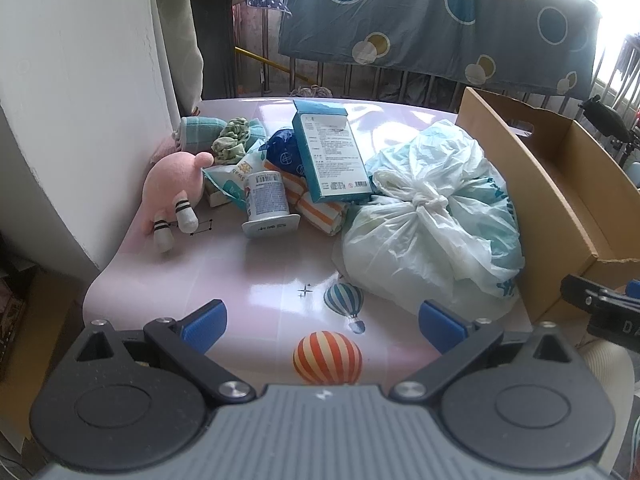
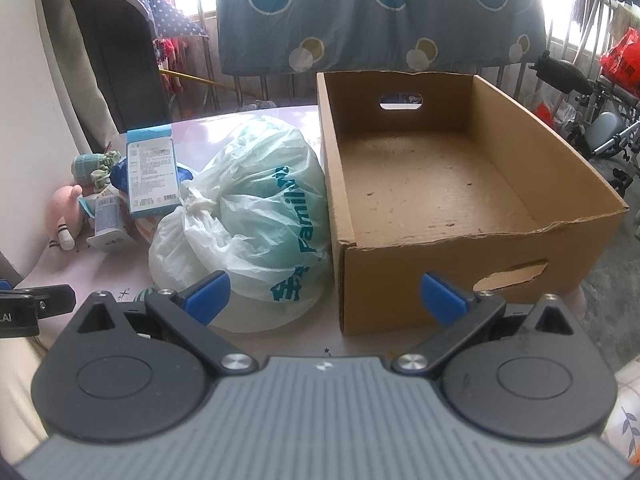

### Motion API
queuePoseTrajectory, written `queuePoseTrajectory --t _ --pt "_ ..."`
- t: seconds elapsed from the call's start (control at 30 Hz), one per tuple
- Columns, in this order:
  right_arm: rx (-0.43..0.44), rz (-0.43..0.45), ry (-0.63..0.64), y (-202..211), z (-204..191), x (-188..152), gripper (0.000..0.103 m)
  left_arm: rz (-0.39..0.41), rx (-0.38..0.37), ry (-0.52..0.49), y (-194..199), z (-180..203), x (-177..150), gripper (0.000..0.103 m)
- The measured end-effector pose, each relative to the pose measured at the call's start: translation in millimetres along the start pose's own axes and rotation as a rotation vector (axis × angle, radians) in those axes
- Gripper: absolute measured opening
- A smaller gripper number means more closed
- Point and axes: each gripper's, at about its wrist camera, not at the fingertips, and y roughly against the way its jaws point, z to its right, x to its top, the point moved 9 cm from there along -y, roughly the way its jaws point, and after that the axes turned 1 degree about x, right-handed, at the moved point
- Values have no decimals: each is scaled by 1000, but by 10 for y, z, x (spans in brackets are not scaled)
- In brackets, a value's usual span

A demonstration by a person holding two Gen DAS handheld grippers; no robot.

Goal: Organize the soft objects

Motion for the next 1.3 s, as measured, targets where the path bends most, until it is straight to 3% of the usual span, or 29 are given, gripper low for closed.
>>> queuePoseTrajectory --t 1.3 --pt "-13 -6 -1 -5 0 1 102 2 -4 4 7 -9 7 102"
